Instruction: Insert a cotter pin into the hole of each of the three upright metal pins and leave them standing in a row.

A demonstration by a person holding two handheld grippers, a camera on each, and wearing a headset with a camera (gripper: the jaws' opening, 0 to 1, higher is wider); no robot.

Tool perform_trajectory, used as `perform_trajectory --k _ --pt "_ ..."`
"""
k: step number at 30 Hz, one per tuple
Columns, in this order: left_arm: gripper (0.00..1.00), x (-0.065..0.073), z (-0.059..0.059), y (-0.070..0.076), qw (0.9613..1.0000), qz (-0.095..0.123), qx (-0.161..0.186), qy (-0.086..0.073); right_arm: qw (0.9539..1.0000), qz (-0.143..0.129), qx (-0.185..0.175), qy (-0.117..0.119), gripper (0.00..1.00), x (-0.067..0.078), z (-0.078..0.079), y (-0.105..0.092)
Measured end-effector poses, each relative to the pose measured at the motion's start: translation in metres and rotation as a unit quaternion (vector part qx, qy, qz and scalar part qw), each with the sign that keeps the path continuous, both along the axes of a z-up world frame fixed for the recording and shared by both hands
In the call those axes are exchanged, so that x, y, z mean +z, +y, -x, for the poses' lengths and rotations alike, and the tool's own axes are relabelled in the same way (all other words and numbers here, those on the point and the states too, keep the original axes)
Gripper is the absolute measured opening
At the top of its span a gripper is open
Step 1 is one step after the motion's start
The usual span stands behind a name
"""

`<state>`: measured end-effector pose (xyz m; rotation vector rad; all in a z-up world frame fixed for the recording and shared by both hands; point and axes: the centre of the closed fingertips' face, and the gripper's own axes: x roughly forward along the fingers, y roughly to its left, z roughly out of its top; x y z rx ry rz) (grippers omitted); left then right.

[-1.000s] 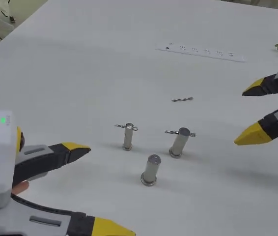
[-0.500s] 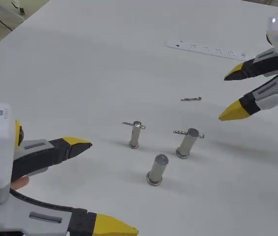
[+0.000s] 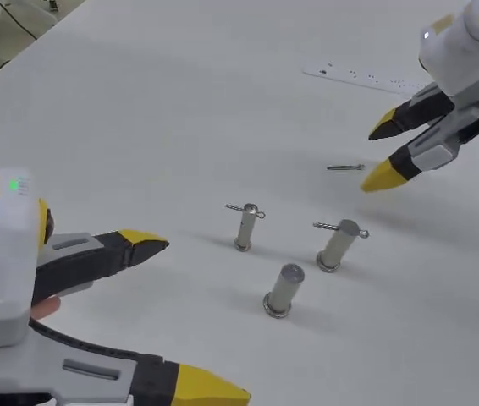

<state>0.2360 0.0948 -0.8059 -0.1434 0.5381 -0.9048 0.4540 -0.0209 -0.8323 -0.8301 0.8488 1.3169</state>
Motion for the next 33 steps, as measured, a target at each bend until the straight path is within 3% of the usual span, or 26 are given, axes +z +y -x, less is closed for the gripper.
perform_trajectory --k 2,3,5,13,17,20,28,33 --pt "0.97 0.0 -0.001 0.0 1.0 0.002 0.003 0.0 1.0 0.003 0.0 -0.003 0.55 -0.004 -0.004 0.003" --pt "0.97 0.0 -0.001 0.0 1.0 0.005 0.006 0.001 1.0 0.002 -0.006 0.005 0.5 -0.011 -0.013 0.008" --pt "0.97 0.0 -0.001 0.0 0.9999 0.008 0.008 0.002 0.9998 0.001 -0.008 0.016 0.45 -0.015 -0.014 0.01" --pt "0.96 0.001 -0.002 -0.002 0.9998 0.013 0.013 0.003 0.9988 0.044 0.007 0.021 0.38 -0.032 -0.016 0.003" --pt "0.95 -0.002 0.0 -0.002 0.9999 0.012 0.011 0.005 0.9984 0.051 0.003 0.027 0.33 -0.035 -0.018 0.0" --pt "0.96 -0.003 -0.002 0.0 0.9998 0.008 0.017 0.002 0.9982 0.057 0.014 0.013 0.27 -0.034 -0.022 -0.001" --pt "0.94 0.0 -0.007 0.004 0.9997 0.002 0.026 -0.005 0.9971 0.07 0.025 0.016 0.2 -0.036 -0.02 -0.001" --pt "0.92 0.001 -0.008 0.004 0.9997 0.0 0.026 -0.006 0.9949 0.087 0.05 -0.003 0.09 -0.037 -0.02 0.001"
